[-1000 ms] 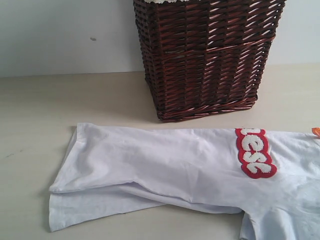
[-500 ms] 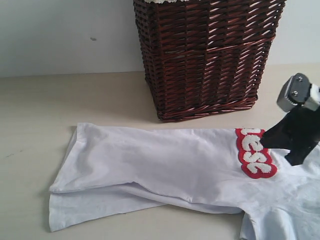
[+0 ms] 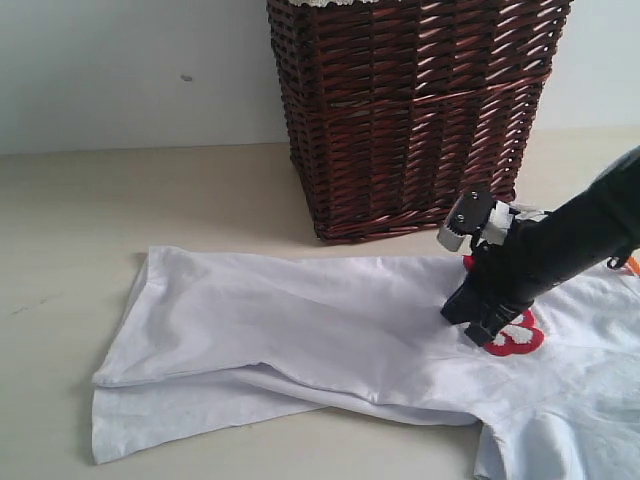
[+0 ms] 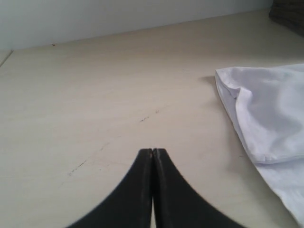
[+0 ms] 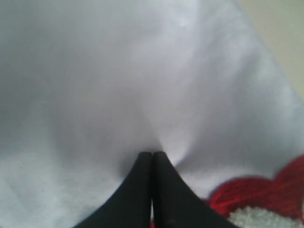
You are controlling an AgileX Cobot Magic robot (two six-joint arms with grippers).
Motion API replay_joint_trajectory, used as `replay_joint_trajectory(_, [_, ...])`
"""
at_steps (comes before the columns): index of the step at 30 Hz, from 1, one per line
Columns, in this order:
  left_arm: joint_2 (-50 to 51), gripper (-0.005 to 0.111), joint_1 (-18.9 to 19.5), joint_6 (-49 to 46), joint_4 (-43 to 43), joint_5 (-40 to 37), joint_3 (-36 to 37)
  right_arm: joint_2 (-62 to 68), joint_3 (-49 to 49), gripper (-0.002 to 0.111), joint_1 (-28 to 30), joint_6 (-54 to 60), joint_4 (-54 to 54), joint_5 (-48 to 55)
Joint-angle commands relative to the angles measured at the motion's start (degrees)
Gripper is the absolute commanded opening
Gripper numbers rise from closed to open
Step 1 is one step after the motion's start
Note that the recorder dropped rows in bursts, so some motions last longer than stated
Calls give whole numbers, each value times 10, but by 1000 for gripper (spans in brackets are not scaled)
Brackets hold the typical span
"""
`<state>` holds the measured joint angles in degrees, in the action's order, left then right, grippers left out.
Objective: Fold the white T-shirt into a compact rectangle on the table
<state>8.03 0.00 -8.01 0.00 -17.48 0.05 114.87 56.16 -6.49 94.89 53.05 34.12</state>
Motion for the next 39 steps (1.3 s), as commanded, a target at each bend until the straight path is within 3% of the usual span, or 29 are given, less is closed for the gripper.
replay_joint_trajectory(1, [-3, 0, 1, 1, -4, 2, -1, 44, 37, 0, -40, -125, -126, 11])
replay_joint_trajectory(8, [-3, 0, 1, 1, -4, 2, -1, 61, 85, 0, -89, -123, -170, 134])
replay_joint_trajectory(15, [-3, 0, 1, -1, -4, 2, -1, 15, 101, 2, -85, -131, -187, 140])
replay_joint_trajectory(17, [-3, 0, 1, -1, -4, 2, -1, -23, 101, 10, -85, -130, -212, 146])
replay_joint_trajectory(20, [-3, 0, 1, -1, -4, 2, -1, -82, 101, 33, -85, -129, -258, 179])
replay_joint_trajectory(22, [-3, 0, 1, -1, -4, 2, -1, -118, 99, 50, -85, -129, -264, 238])
replay_joint_trajectory(24, [-3, 0, 1, -1, -4, 2, -1, -151, 86, 59, -85, -129, -264, 338])
replay_joint_trajectory(32, [-3, 0, 1, -1, -4, 2, -1, -224, -87, 58, -168, -115, -261, 358])
replay_joint_trajectory(39, [-3, 0, 1, -1, -4, 2, -1, -234, -187, 58, -241, -140, -326, 239])
